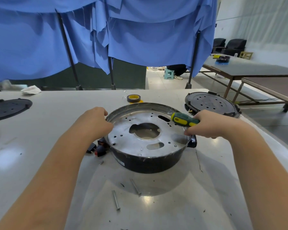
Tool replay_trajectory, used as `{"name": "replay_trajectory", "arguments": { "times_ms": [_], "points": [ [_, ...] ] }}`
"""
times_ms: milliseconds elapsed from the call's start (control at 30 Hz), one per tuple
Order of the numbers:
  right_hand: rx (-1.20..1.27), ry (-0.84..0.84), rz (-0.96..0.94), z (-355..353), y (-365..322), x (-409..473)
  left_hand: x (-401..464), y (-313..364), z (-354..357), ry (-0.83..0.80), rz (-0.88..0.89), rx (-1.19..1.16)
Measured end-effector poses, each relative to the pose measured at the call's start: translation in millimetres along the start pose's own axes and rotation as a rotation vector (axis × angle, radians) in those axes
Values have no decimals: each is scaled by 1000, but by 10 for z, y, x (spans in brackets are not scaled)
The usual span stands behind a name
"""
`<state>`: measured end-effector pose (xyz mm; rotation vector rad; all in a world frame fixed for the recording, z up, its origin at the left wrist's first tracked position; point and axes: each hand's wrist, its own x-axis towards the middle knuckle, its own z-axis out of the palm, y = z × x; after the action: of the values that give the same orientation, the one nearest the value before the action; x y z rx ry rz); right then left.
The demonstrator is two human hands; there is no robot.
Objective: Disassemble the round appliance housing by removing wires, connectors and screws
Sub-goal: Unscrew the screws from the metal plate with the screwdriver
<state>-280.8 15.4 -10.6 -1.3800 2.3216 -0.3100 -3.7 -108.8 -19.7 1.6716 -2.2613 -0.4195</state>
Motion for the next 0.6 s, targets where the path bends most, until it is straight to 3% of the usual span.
{"name": "replay_trajectory", "arguments": {
  "times_ms": [333, 500, 600],
  "points": [
    [75, -11, 16, 19, -23, 11, 26, -27, 38, -55, -87, -150],
    [58, -97, 29, -70, 15, -71, 5, -11, 10, -40, -23, -108],
    [13, -44, 14, -86, 39, -79, -2, 17, 23, -7, 64, -110]
  ]
}}
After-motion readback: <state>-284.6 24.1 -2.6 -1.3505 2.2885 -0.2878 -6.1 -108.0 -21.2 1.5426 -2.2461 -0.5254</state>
